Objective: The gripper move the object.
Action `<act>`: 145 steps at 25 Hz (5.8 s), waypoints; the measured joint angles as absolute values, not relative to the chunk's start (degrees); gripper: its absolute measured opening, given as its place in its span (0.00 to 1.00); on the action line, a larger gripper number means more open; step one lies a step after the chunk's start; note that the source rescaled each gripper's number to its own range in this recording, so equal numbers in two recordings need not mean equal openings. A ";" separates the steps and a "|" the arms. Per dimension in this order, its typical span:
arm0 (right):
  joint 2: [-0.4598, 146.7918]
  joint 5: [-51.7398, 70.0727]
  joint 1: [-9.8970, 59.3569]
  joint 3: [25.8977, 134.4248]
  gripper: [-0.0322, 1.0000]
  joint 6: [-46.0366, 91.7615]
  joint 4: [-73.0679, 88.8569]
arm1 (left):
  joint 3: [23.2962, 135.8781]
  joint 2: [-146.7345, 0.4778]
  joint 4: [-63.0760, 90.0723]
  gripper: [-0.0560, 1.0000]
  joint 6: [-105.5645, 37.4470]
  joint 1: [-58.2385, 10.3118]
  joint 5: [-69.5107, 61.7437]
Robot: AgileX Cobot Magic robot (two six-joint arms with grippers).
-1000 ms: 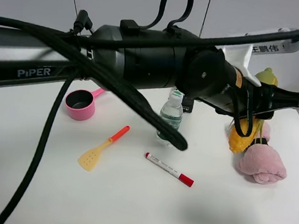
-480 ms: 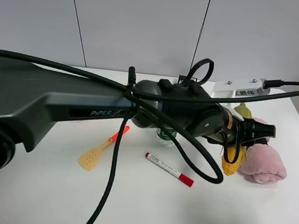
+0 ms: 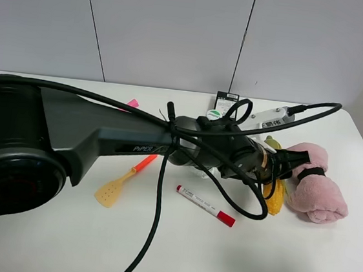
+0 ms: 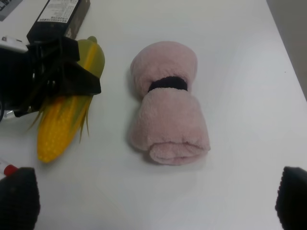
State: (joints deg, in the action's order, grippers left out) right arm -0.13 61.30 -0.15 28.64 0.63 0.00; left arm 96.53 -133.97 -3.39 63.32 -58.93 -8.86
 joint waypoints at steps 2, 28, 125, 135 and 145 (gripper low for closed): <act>-0.13 61.30 -0.15 28.64 1.00 0.63 0.00 | 96.53 -134.40 -4.20 0.07 63.83 -58.38 -8.63; -0.13 61.30 -0.15 28.64 1.00 0.63 0.00 | 97.00 -136.75 -5.60 0.07 65.88 -57.64 -8.55; -0.13 61.30 -0.15 28.64 1.00 0.63 0.00 | 50.63 -31.10 -8.86 0.91 7.99 -2.60 -44.57; -0.13 61.30 -0.15 28.64 1.00 0.63 0.00 | 39.32 -13.57 -9.58 0.95 8.70 -2.60 -45.53; -0.13 61.30 -0.15 28.64 1.00 0.63 0.00 | 33.66 -4.59 -9.12 0.95 7.64 -2.60 -51.39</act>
